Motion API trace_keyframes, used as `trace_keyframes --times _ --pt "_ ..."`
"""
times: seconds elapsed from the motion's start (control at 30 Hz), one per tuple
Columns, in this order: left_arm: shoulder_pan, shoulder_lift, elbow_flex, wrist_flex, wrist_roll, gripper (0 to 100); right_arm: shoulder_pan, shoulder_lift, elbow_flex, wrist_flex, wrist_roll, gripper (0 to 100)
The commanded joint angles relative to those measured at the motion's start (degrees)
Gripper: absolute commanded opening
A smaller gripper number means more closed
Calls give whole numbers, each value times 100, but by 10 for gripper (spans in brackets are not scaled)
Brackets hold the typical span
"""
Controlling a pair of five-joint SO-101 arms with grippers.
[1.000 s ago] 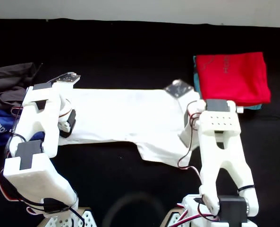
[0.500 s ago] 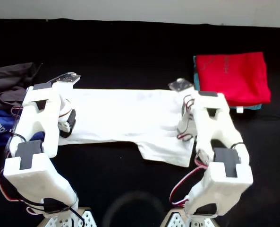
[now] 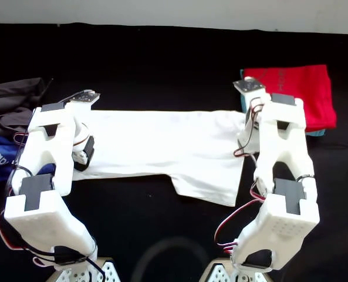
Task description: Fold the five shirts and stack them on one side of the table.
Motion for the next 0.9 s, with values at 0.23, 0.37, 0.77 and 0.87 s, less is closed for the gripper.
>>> trace_keyframes --times 0.23,0.37,0.77,0.87 --pt "-57 66 13 -132 -26 10 -418 -567 -84 -681 -220 78" --pt "-57 66 13 -132 -26 10 -611 -31 -224 -1736 -993 78" --pt "-92 66 13 -132 -26 10 -136 2079 -3292 -497 -1081 78" --pt "-84 66 13 -132 -26 10 -136 2079 -3899 268 -1073 78"
